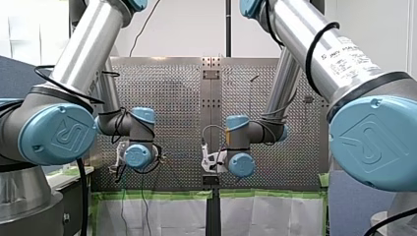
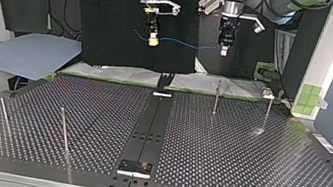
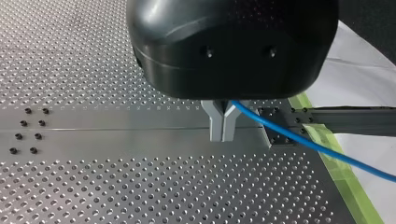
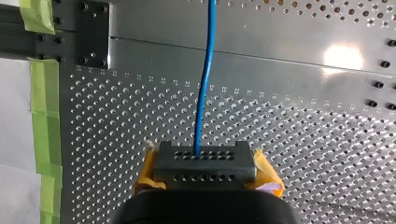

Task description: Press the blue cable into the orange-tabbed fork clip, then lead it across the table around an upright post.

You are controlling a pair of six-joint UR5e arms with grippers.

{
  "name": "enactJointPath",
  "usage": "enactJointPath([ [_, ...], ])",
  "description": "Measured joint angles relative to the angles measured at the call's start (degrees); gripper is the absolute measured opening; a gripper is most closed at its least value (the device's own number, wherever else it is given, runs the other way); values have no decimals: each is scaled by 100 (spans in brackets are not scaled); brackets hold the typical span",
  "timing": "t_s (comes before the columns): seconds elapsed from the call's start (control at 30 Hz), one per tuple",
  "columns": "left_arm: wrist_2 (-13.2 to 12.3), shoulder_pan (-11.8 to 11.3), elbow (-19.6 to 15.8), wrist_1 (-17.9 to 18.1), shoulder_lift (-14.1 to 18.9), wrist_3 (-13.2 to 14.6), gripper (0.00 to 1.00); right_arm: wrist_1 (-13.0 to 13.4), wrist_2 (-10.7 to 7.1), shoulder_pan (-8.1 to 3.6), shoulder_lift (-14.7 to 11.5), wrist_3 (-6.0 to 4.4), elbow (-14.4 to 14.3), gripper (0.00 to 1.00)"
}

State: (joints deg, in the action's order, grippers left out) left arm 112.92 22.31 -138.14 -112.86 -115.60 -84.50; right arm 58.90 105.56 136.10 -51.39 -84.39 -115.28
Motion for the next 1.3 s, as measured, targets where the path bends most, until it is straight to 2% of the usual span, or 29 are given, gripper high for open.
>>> enactJointPath([
  [0.13,-32,-19,-17,-16,15,19,0,-16,16,16,-14,-15,16,0],
  [0.2,-98,-76,-71,-79,77,54,0,-71,70,71,-69,-70,72,0],
  [0.37,-173,-164,-284,-325,327,-97,0,-306,307,307,-306,-304,299,0],
  [0.47,-202,-197,-401,-458,514,-273,0,-476,476,433,-477,-393,376,0],
  [0.67,-286,-235,-316,-499,866,-621,0,-815,774,408,-814,-463,494,0],
  [0.8,-332,-266,-240,-386,1124,-880,0,-1033,843,385,-968,-474,623,0],
  [0.93,-363,-306,-222,-319,1272,-1114,0,-1045,862,380,-868,-538,667,0],
  [1.07,-356,-357,-221,-315,1286,-1314,0,-869,791,380,-665,-624,701,0],
  [1.3,-295,-444,-128,-109,976,-1700,0,-482,727,331,-273,-656,784,0],
])
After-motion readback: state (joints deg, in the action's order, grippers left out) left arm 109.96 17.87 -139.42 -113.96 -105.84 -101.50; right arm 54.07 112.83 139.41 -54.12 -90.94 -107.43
